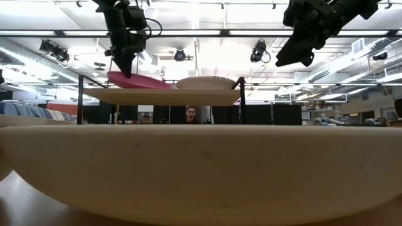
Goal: Place and stack plates onto a shelf
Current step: Put the pink plate on the shelf
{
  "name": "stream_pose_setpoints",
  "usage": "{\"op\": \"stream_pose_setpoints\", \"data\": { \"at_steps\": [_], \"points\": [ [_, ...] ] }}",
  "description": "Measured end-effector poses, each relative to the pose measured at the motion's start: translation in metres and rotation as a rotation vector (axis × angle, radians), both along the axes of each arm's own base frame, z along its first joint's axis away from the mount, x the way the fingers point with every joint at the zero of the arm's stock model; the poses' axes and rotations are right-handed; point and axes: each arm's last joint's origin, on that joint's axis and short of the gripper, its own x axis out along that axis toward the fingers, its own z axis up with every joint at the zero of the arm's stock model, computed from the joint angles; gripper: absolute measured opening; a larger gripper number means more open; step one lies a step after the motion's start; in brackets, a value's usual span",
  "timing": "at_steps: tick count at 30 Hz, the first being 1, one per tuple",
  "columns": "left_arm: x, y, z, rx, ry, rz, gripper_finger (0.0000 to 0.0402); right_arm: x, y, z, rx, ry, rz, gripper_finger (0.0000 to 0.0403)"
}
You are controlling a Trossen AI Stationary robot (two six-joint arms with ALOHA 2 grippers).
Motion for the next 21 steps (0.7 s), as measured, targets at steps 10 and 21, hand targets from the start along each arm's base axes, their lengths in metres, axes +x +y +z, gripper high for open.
{"op": "stream_pose_setpoints", "data": {
  "at_steps": [10,21],
  "points": [
    [-0.0010,0.0007,0.0001,0.023,0.031,0.024,0.0079,0.0000,0.0000,0.0000,0.000,0.000,0.000,0.0149],
    [-0.0012,0.0003,-0.0001,0.017,0.029,0.028,0.0116,0.0000,0.0000,0.0000,0.000,0.000,0.000,0.0149]
  ]
}}
